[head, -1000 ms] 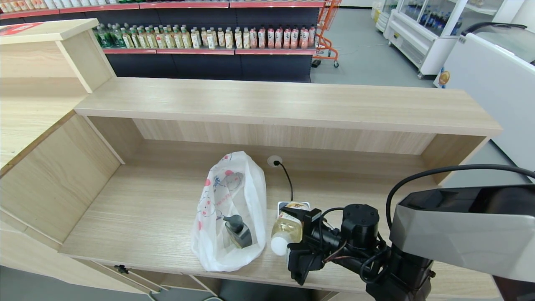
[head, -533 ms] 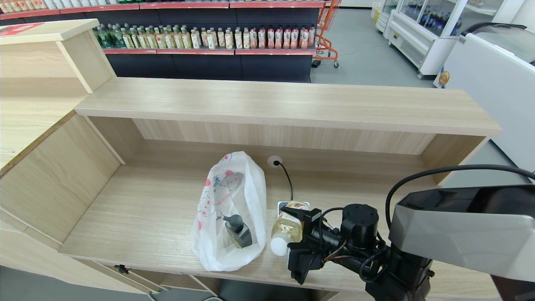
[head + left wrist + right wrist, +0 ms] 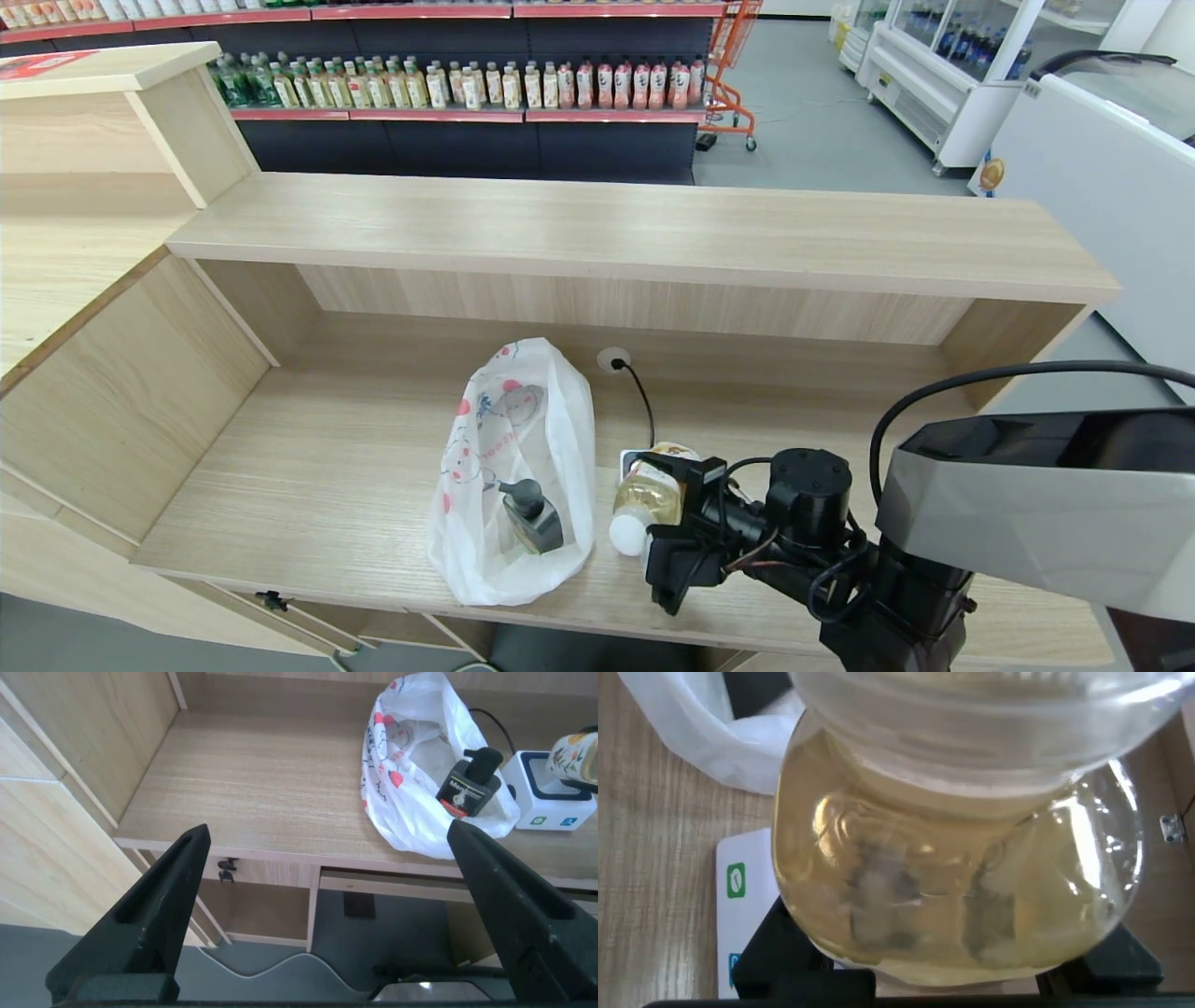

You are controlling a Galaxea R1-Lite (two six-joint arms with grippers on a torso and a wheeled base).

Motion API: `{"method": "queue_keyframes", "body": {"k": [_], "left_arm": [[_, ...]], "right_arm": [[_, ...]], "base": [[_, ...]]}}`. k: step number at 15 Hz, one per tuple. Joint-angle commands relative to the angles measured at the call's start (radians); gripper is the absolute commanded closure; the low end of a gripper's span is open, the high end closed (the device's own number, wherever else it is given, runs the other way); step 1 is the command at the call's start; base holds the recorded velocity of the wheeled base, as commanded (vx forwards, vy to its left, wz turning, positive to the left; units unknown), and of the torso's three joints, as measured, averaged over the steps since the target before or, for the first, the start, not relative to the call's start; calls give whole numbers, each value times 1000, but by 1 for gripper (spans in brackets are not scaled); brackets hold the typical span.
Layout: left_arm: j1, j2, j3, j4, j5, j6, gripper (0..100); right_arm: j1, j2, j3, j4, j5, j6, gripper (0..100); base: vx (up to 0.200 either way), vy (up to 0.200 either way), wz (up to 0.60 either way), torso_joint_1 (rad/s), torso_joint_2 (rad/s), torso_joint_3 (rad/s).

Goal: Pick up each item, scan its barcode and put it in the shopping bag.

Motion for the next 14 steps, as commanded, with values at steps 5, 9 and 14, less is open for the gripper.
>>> {"method": "queue_keyframes", "body": {"k": [5,9,14], "left_arm": [[0,0,0,0,0,-2,0],[0,1,0,0,0,-6,0],[0,0,0,0,0,-2,0]], "right_arm": [[101,-608,-138,545,-404,582,100],[-32,-773,-229,865,-408,1096,100],[-69,-825,-216,970,-353,1335,100]], "base": [[0,0,0,0,0,0],[0,50,0,2,2,1],[0,200,0,9,0,3]]}}
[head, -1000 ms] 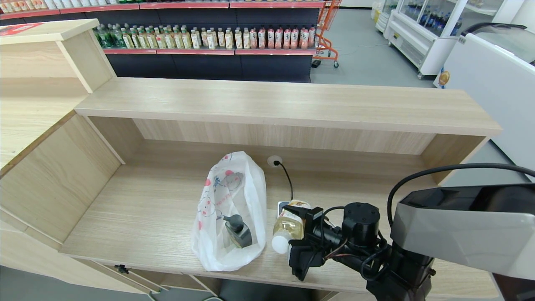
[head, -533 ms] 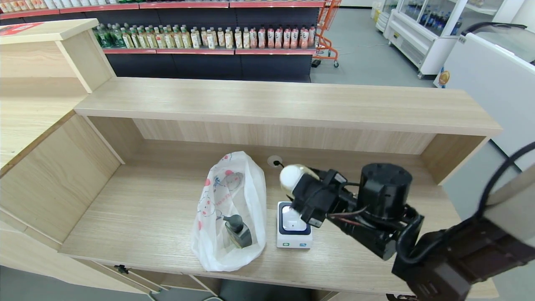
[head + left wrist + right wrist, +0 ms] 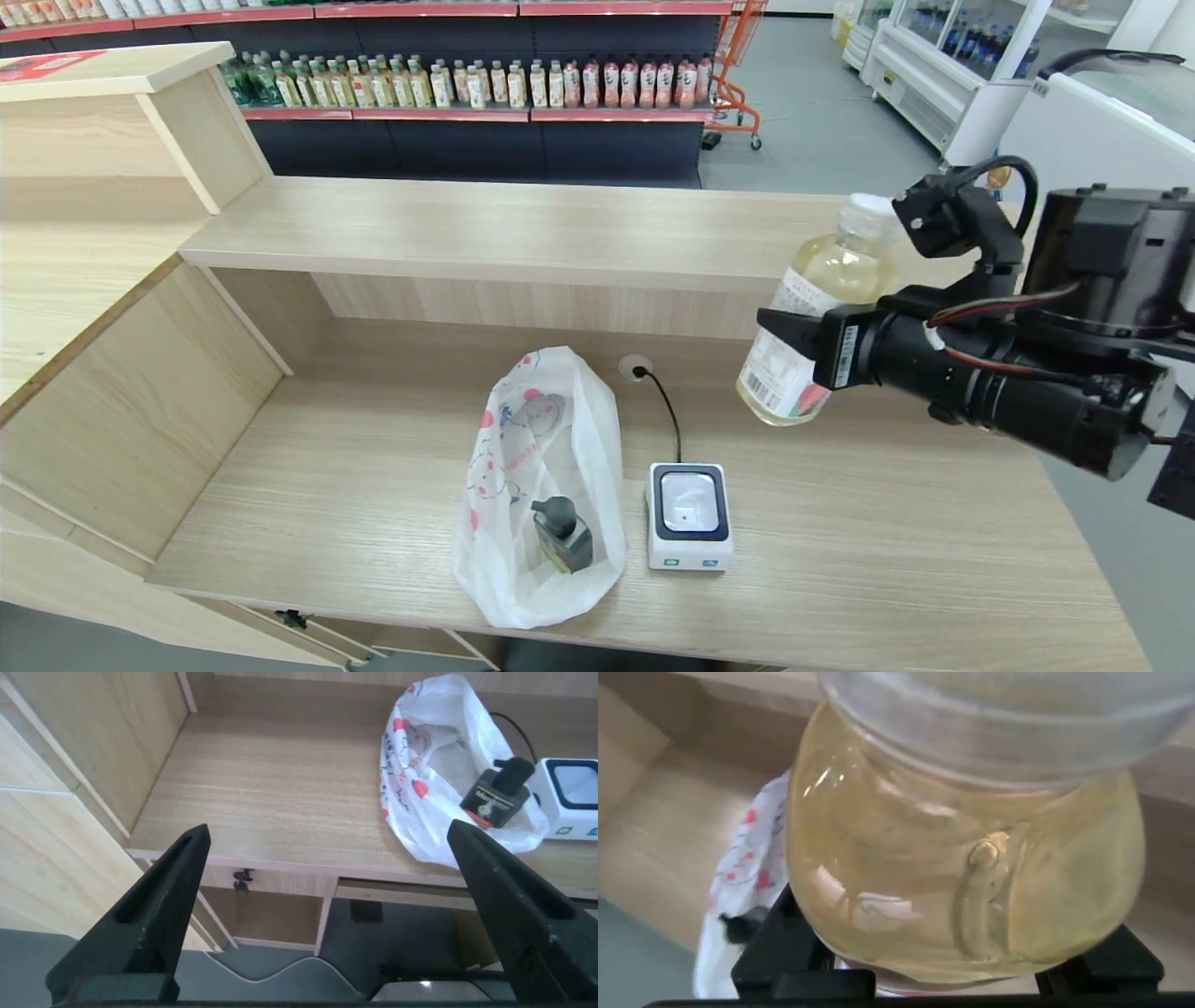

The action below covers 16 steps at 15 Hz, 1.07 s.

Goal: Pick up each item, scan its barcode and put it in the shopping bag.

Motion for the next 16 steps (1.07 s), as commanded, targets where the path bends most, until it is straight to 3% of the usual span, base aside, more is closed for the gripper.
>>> {"method": "queue_keyframes", "body": {"k": [1,6,12,16], "left_arm": [[1,0,0,0,0,0,0],[1,1,0,0,0,-3,0],[1,1,0,0,0,-3,0],[1,1,0,0,-1,-3,0]], "right_arm": [[-9,-26,12,-4,35,14,100],[-15,74,30,-25,153,19,100],[-98,285,25,-256,299,69,100],[-115,371,1,-266,348,111,100]], "base": [[0,200,0,-12,2,7],[0,40,0,-2,0,2],[0,0,0,0,0,0],[0,0,0,0,0,0]]}}
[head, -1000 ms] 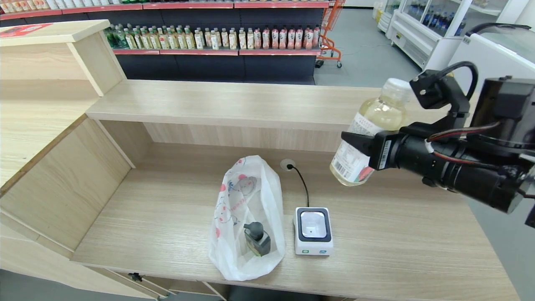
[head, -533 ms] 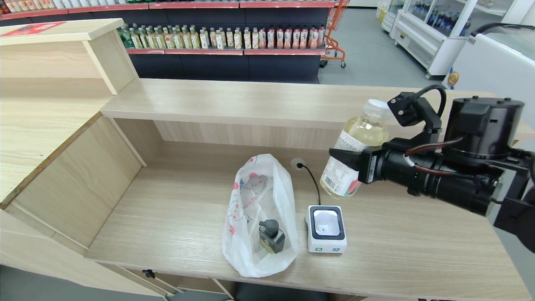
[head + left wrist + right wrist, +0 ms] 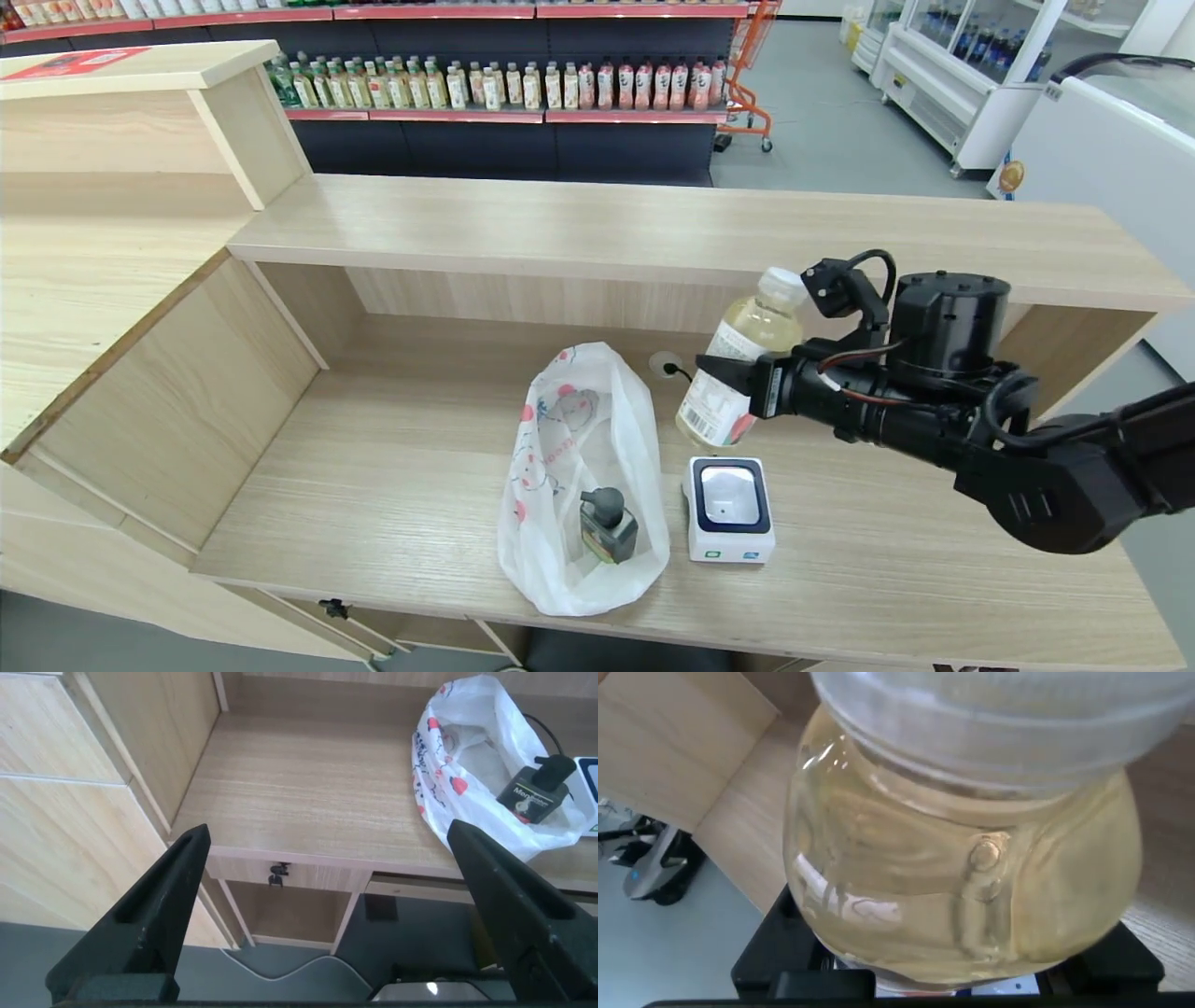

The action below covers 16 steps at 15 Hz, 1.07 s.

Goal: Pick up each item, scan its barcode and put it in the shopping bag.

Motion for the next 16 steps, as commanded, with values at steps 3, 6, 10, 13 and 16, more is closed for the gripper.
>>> {"method": "queue_keyframes", "body": {"k": [3,6,10,13,16], "left_arm": [[0,1,0,0,1,0,0],[0,1,0,0,-1,0,0],[0,1,0,0,-1,0,0],[0,1,0,0,1,0,0],[0,1,0,0,1,0,0]], "right_arm": [[-20,107,-34,2,34,48,100],[-32,116,-25,6,85,206,100],[-27,193,-64,-53,88,206,100],[-6,225,-73,-86,90,213,100],[16,242,-28,-156,131,213,100]], "base": [[0,0,0,0,0,0],[0,0,0,0,0,0],[0,0,0,0,0,0],[0,0,0,0,0,0],[0,0,0,0,0,0]]}}
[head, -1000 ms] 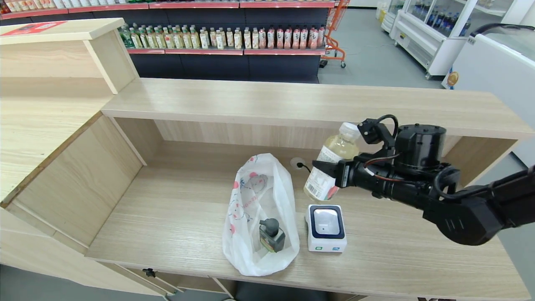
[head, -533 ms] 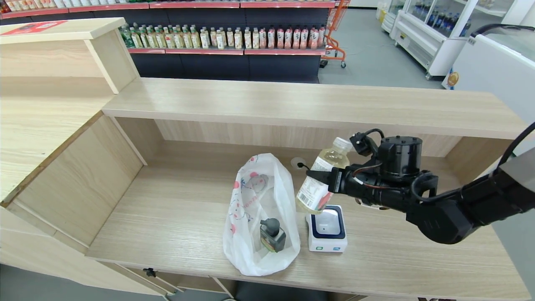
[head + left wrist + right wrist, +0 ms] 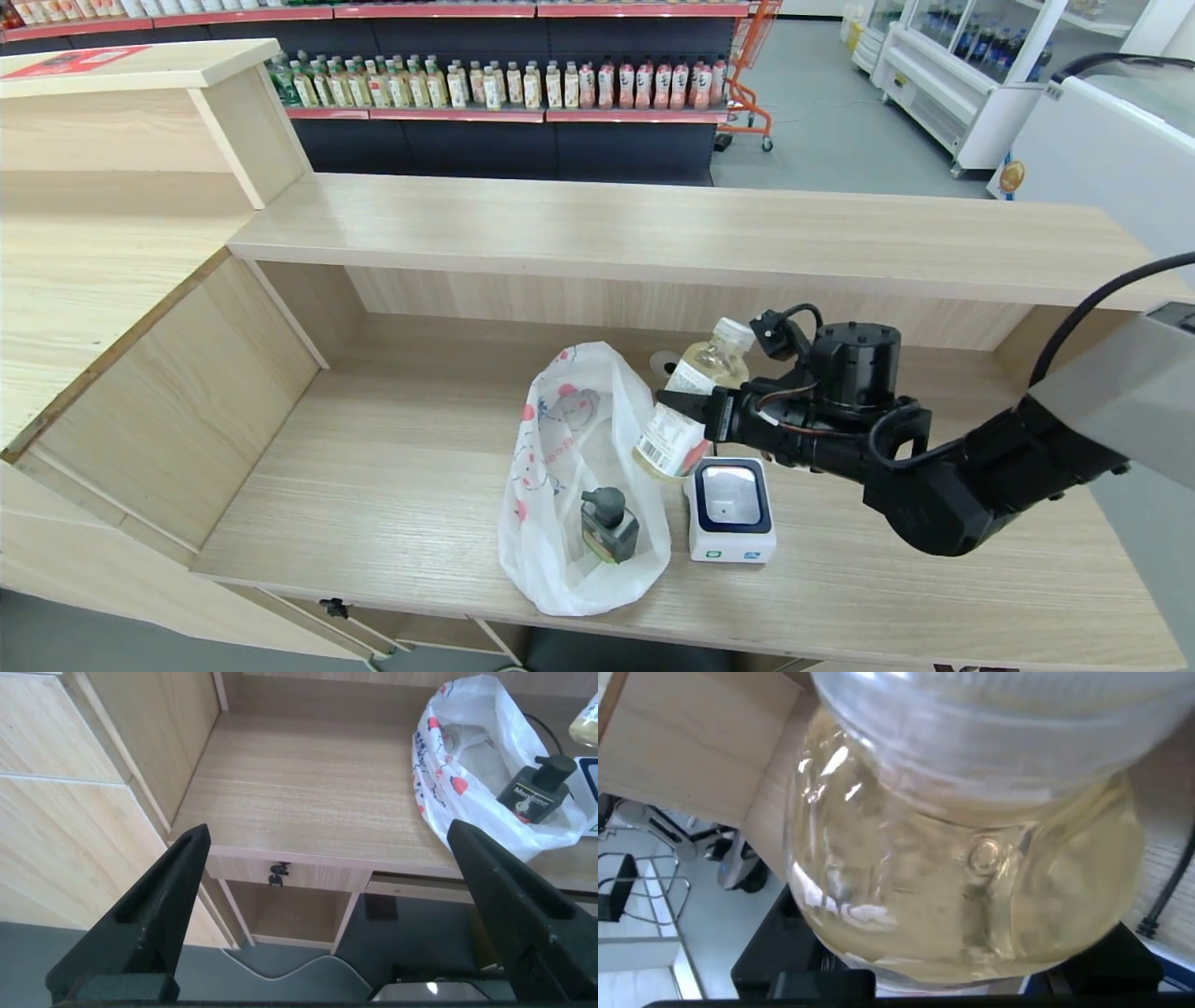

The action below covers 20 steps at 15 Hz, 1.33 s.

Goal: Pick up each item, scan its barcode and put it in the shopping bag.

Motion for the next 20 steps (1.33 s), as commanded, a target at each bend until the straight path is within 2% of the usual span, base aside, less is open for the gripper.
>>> {"method": "queue_keyframes", "body": {"k": [1,4,7,9,16,20], "left_arm": [[1,0,0,0,-1,0,0],[1,1,0,0,-1,0,0],[1,1,0,0,-1,0,0],[1,0,0,0,-1,0,0],[1,1,0,0,1,0,0],[1,1,0,0,-1,0,0]], "right_arm": [[18,25,36,-42,6,0,100],[43,62,101,-148,48,-20,100],[44,131,174,-297,55,-114,100],[40,150,184,-341,78,-160,100],[-5,175,170,-376,130,-215,100],[-17,117,90,-375,138,-236,100]], "base": [[0,0,0,0,0,0],[0,0,0,0,0,0],[0,0,0,0,0,0],[0,0,0,0,0,0],[0,0,0,0,0,0],[0,0,0,0,0,0]]}}
